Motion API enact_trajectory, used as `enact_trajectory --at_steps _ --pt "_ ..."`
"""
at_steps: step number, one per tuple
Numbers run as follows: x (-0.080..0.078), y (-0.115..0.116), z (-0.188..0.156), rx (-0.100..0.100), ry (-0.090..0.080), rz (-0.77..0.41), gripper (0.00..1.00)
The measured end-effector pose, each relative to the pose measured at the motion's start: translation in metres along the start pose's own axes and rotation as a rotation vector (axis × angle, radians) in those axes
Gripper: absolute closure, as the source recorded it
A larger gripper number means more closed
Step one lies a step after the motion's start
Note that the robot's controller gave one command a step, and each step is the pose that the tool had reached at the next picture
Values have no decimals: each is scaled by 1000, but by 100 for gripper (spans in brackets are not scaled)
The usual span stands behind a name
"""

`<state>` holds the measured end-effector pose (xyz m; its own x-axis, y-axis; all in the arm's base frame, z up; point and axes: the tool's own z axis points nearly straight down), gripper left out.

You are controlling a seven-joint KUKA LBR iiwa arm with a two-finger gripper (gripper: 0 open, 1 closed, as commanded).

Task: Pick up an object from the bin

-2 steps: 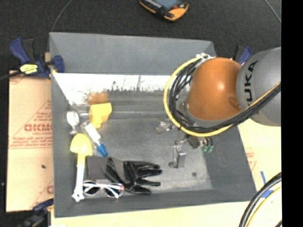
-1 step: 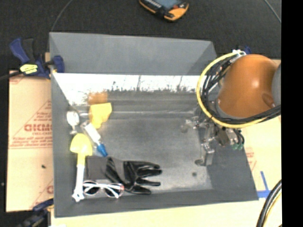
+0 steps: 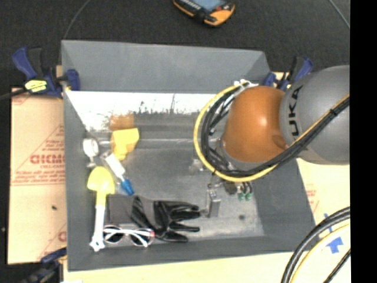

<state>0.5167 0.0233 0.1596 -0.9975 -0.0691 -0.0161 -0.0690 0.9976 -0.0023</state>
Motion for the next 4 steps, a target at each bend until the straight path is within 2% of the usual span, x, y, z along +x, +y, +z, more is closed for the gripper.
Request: enact_trajectory --at_steps 1,2,3,4 --pt "-1 49 18 -1 2 8 0" --pt "11 68 55 -1 3 36 0" --pt "-35 94 75 -3 -5 10 0" --pt "4 69 -17 0 6 12 0"
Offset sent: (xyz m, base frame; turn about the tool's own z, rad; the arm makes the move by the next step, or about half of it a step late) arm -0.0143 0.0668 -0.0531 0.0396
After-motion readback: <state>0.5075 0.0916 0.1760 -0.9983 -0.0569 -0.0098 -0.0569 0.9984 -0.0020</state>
